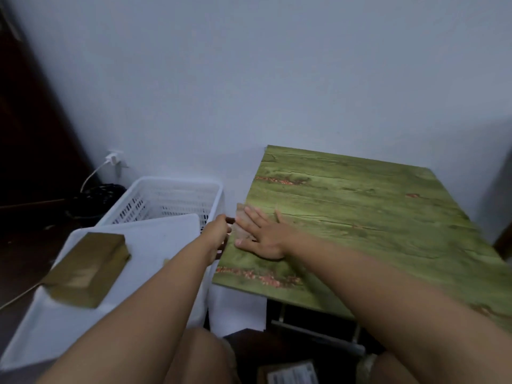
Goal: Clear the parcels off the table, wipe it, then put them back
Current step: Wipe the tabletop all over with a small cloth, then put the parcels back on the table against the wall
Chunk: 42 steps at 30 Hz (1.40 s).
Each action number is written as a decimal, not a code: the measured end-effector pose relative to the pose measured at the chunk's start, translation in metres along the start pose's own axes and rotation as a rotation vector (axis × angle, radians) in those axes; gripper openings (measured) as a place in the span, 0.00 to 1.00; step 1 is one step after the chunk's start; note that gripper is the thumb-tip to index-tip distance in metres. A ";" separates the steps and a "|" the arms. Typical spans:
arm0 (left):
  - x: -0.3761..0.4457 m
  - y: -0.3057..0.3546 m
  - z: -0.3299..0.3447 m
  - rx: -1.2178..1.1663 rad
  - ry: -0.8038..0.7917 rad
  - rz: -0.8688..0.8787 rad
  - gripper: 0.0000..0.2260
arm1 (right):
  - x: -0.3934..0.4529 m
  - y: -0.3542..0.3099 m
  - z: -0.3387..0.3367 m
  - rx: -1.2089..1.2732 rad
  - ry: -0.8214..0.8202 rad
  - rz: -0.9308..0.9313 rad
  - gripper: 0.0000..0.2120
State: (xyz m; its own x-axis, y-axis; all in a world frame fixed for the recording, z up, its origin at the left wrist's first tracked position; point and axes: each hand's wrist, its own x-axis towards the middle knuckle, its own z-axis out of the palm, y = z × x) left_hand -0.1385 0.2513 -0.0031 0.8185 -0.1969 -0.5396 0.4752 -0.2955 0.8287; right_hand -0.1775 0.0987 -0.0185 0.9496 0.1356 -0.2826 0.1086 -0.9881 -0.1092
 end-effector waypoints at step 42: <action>-0.018 -0.168 -0.186 0.408 -0.213 -0.182 0.03 | 0.005 -0.204 0.105 0.904 -0.304 0.300 0.05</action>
State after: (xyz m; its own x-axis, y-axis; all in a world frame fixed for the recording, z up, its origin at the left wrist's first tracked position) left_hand -0.1725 0.4785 -0.1050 0.6295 -0.2824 -0.7239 0.4043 -0.6765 0.6156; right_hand -0.2261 0.3082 -0.0975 0.7718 0.0274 -0.6353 -0.5078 -0.5748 -0.6417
